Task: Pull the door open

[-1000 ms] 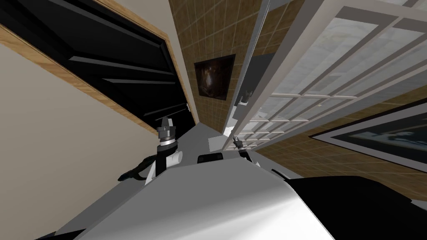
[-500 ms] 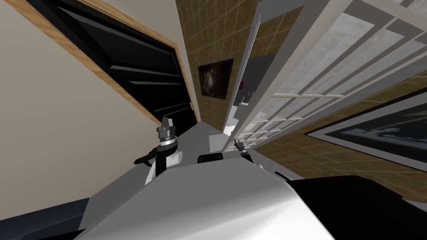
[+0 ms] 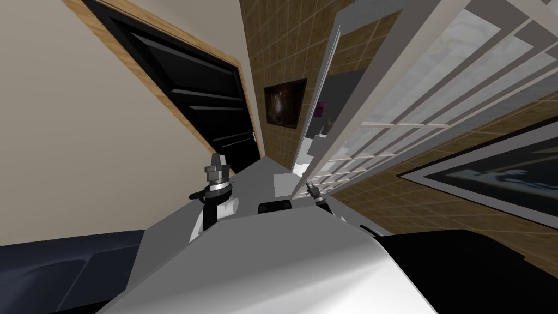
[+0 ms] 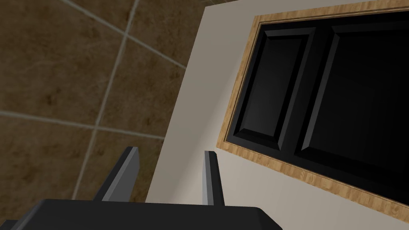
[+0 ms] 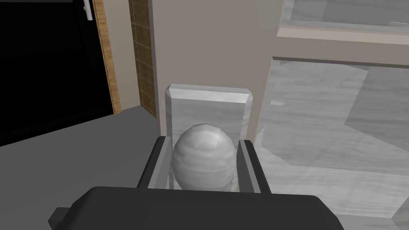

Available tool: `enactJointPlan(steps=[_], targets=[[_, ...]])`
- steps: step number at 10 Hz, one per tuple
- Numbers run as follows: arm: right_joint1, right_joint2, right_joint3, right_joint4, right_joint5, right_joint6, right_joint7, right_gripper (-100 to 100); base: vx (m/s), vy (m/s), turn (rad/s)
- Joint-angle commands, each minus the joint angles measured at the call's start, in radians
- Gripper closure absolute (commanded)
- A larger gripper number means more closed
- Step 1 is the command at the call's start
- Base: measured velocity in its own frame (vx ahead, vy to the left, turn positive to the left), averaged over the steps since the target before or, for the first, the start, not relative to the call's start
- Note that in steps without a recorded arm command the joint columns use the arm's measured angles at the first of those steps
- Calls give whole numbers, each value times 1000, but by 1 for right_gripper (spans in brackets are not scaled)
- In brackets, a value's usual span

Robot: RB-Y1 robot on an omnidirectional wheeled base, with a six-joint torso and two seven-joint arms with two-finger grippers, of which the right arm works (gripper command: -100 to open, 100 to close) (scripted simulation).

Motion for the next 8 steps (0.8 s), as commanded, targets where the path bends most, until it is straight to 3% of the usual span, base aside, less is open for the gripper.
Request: enactJointPlan(steps=[1,6,8], targets=[[9,-4,12,13,5,-22,-12,100,-195,-67,191],[18,-17,35,44,15,-75,-37,100,-192,-72,132],[13,-15,40,50,16,-74,-40,100,-116,-30,88]])
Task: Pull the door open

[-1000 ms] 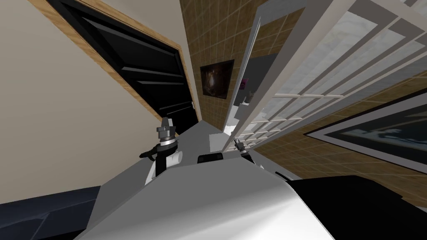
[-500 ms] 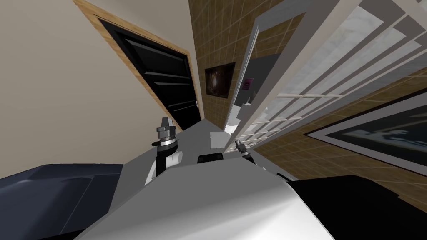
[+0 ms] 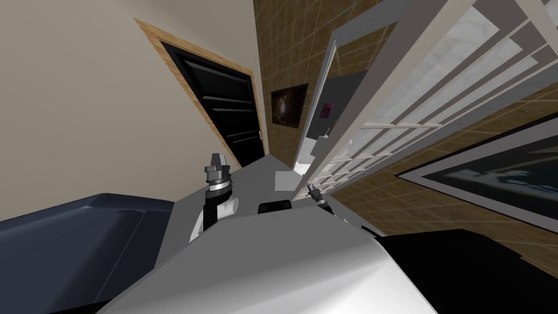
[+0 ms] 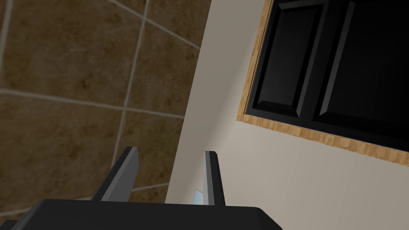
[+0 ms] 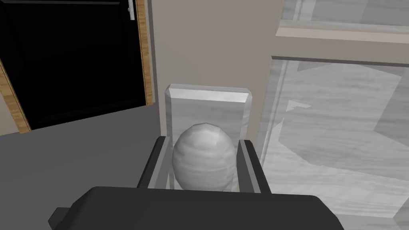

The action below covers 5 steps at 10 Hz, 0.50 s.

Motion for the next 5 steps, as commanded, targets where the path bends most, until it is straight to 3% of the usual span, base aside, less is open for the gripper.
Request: enactJointPlan(steps=[1,5], targets=[[0,0,6,8,1,-8,-4,100,-205,-80,161],[-7,-4,18,30,1,-28,-16,100,-209,-66,158]])
